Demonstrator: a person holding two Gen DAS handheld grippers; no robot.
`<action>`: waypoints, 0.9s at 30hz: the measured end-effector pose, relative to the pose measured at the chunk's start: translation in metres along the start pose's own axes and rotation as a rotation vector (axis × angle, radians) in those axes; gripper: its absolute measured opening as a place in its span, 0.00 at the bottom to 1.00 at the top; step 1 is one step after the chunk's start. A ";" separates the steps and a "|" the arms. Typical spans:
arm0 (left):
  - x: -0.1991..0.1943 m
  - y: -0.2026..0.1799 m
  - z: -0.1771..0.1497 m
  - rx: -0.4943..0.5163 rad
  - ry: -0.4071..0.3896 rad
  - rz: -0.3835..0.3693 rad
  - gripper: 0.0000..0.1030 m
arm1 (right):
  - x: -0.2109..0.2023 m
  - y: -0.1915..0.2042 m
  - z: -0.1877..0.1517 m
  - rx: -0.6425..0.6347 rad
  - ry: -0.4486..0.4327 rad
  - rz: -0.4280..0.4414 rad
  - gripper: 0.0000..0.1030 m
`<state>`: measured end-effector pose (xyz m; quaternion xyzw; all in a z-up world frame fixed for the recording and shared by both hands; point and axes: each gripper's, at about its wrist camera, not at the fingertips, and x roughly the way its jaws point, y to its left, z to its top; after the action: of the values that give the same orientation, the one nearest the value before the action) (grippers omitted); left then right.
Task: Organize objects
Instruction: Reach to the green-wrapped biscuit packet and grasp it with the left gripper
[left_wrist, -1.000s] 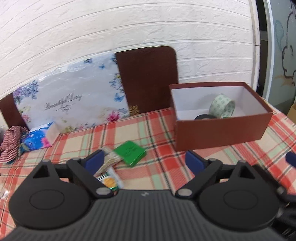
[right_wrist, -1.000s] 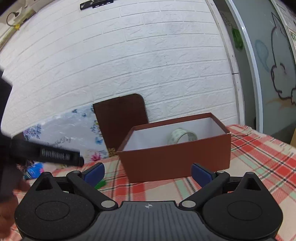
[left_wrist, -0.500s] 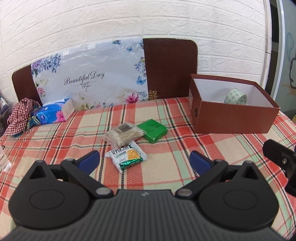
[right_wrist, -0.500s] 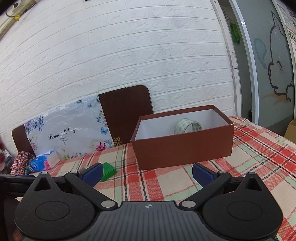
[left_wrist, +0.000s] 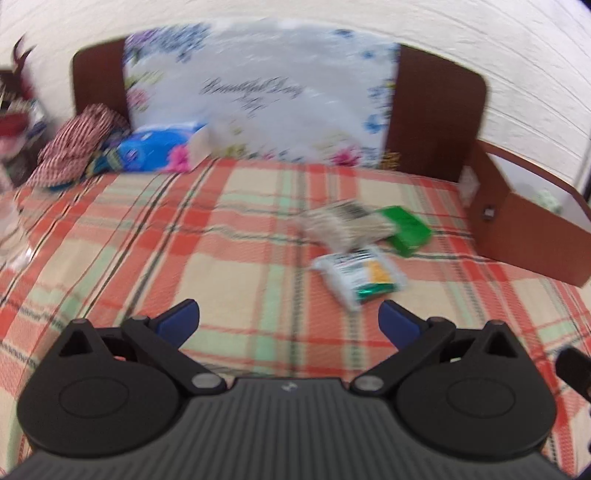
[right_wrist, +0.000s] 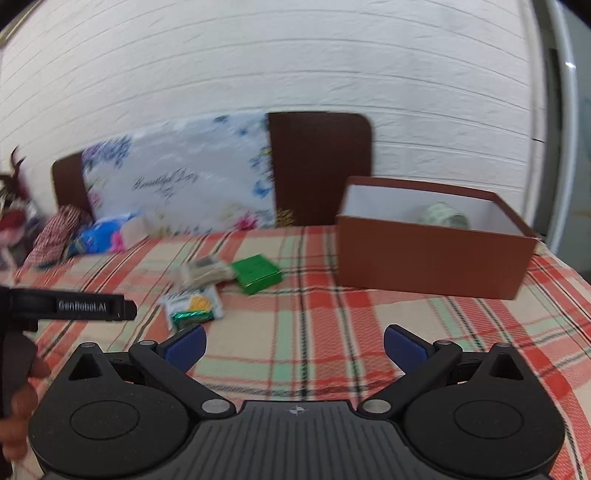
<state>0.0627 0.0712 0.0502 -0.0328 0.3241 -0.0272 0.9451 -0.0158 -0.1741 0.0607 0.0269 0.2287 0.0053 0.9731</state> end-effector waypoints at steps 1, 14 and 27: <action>0.006 0.015 -0.001 -0.022 0.002 0.018 1.00 | 0.003 0.006 -0.001 -0.017 0.008 0.018 0.99; 0.057 0.082 -0.032 -0.037 -0.053 0.066 1.00 | 0.122 0.096 0.006 -0.244 0.044 0.152 0.92; 0.059 0.083 -0.031 -0.041 -0.050 0.061 1.00 | 0.138 0.083 -0.007 -0.188 0.158 0.176 0.52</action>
<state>0.0926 0.1486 -0.0172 -0.0430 0.3017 0.0094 0.9524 0.1052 -0.0879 -0.0025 -0.0447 0.2996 0.1142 0.9461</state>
